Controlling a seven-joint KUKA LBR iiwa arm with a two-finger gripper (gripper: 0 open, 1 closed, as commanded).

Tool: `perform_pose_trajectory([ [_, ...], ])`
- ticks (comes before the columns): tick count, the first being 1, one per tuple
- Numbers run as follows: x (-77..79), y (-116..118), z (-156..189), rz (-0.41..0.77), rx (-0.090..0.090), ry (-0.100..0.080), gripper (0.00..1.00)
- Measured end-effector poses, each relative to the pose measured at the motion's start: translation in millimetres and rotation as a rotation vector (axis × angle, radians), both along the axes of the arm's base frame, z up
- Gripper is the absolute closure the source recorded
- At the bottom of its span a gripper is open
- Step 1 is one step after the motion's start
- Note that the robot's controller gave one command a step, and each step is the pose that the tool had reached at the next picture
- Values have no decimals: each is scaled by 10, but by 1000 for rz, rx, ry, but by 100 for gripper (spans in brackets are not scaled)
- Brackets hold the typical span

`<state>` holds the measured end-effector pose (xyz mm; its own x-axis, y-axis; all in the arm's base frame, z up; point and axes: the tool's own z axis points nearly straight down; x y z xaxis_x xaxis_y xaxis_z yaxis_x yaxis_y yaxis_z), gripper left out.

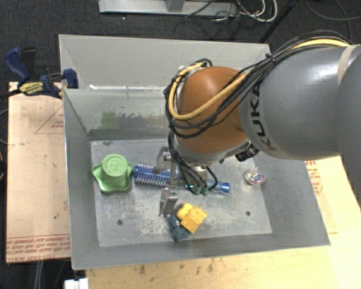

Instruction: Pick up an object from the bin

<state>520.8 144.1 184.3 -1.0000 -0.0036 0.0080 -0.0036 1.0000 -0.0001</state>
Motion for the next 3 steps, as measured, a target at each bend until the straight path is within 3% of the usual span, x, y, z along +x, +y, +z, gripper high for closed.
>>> perform_pose_trajectory([
  [1,246,-292,-1120,-18,6,-16,0],
  [2,-333,-626,-665,-202,-1,-7,0],
  [3,-319,-814,-1110,-300,6,-15,0],
])
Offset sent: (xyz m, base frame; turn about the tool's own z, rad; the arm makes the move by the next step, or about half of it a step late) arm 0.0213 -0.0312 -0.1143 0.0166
